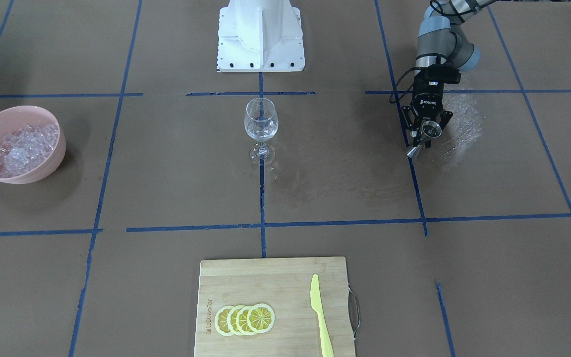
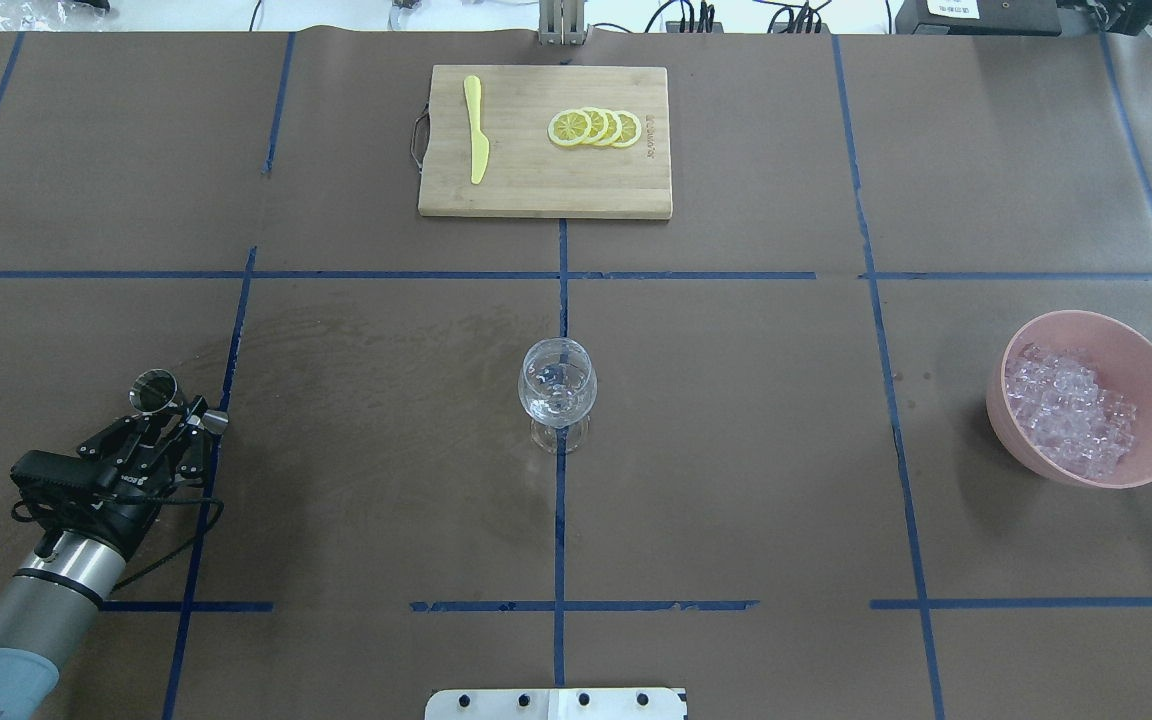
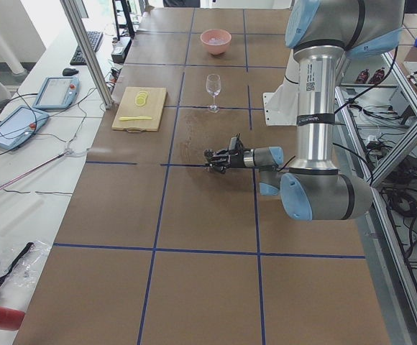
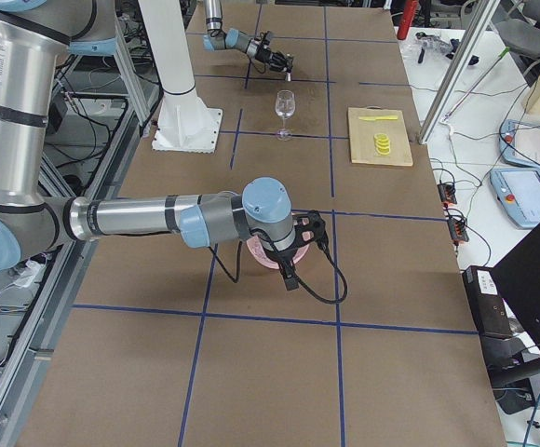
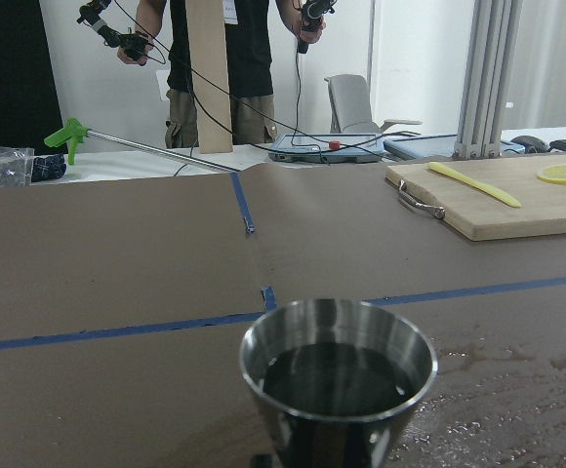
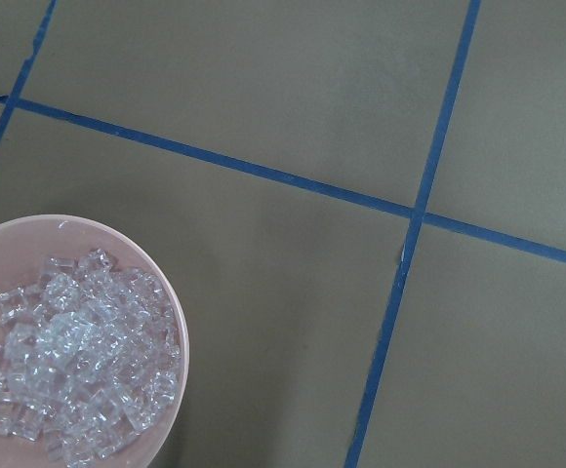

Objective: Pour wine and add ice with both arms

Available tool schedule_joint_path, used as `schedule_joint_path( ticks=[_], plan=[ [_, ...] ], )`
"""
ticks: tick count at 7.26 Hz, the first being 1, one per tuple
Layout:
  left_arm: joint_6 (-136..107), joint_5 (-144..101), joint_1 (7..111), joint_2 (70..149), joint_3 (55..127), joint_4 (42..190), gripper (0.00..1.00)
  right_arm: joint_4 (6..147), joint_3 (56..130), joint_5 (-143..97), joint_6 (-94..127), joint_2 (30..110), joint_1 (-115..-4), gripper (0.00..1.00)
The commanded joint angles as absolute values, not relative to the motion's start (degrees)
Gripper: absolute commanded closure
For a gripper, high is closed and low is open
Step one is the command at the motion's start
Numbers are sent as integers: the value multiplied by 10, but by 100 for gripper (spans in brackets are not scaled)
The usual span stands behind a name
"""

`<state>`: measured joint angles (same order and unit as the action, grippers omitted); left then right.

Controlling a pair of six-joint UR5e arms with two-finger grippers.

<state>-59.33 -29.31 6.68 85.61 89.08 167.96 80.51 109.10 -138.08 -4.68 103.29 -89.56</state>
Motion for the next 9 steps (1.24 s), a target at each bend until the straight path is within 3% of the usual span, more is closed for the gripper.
schedule_joint_path(
  ticks=[1, 4, 7, 9],
  plan=[
    [-593, -293, 67, 856, 891, 1680, 100, 805, 1091, -1381, -47, 1033, -896, 0],
    [-581, -278, 68, 853, 910, 1714, 100, 805, 1090, -1381, -47, 1034, -896, 0],
    [-355, -282, 66, 881, 938, 1907, 100, 805, 1090, -1381, -47, 1033, -896, 0],
    [-217, -280, 66, 910, 961, 1921, 100, 805, 1090, -1381, -47, 1034, -896, 0]
  ],
)
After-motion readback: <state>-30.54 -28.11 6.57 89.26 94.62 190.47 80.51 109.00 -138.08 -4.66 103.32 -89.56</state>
